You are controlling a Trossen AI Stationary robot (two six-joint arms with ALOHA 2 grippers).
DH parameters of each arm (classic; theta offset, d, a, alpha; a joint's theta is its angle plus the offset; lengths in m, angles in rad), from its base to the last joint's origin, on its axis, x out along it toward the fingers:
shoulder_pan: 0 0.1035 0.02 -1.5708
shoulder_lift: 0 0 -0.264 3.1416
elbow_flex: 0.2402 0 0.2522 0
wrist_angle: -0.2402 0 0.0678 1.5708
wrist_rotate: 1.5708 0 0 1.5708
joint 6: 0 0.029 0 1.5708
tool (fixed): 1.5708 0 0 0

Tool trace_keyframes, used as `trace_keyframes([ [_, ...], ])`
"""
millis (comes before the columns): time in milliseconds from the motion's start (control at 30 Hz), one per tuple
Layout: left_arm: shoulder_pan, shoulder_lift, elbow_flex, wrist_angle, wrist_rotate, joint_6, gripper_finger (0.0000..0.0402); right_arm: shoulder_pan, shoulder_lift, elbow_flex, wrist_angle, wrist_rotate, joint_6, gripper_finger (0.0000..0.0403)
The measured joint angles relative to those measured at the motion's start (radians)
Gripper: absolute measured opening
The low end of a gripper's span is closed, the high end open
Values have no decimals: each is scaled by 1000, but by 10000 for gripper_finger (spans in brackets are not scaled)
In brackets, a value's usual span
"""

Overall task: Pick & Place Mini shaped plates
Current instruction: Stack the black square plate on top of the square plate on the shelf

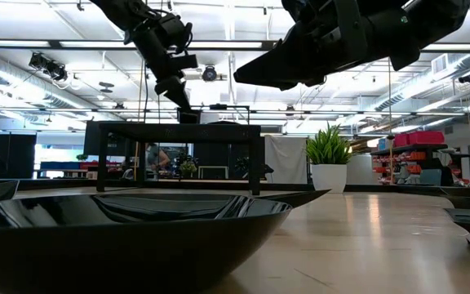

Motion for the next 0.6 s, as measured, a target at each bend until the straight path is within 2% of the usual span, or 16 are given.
trace_keyframes([
  [600, 15, 27, 0, -18, -20, -63, 16, 3, 0, 0, 19, 0, -4, 86],
])
